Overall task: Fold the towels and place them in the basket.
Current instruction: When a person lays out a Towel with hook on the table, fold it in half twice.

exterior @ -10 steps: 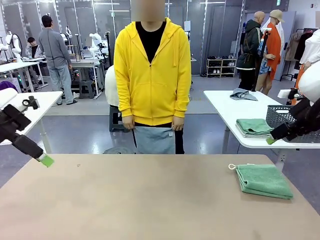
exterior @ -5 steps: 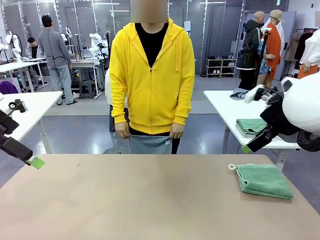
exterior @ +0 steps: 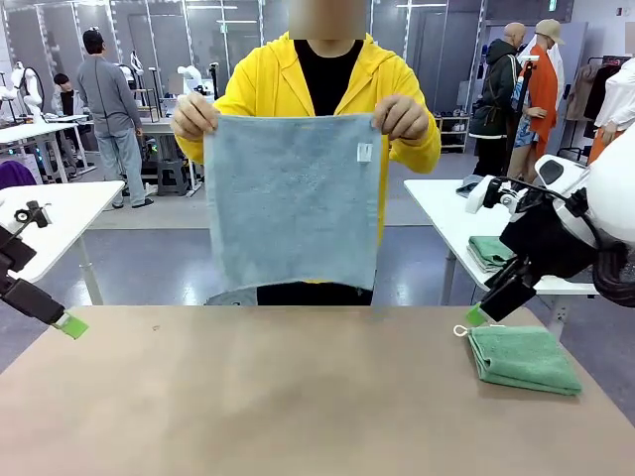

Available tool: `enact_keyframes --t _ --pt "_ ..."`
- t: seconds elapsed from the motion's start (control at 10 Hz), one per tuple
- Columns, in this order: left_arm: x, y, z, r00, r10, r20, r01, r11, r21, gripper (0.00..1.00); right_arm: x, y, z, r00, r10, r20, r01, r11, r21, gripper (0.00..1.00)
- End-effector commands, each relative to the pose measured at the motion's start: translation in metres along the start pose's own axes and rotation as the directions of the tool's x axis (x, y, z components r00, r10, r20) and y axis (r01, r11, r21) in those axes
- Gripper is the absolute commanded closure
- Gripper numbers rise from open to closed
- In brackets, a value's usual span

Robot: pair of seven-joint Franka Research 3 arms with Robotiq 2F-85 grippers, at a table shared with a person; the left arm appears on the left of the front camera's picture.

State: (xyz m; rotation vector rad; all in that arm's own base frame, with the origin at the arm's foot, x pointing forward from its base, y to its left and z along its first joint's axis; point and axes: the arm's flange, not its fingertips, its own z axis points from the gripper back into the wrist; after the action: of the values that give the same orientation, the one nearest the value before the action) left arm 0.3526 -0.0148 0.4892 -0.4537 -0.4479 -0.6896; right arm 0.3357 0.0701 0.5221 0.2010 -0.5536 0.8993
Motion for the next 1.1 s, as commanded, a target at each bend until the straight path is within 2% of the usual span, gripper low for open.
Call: enact_keyframes --t 0.0,0.1,1.0 --pt "-0.012 -0.003 -0.006 0.998 -0.024 0.064 0.023 1.000 0.006 0.00 0.004 0.003 0.000 0.999 0.039 0.008 -0.039 0.999 -0.009 0.00" --pt "0.000 0.000 0.000 1.000 0.000 0.000 0.000 1.000 0.000 0.00 0.004 0.003 0.000 0.999 0.039 0.008 -0.039 0.999 -0.009 0.00" --pt "0.000 0.000 0.000 1.000 0.000 0.000 0.000 1.000 0.000 0.00 0.004 0.003 0.000 0.999 0.039 0.008 -0.039 0.999 -0.009 0.00"
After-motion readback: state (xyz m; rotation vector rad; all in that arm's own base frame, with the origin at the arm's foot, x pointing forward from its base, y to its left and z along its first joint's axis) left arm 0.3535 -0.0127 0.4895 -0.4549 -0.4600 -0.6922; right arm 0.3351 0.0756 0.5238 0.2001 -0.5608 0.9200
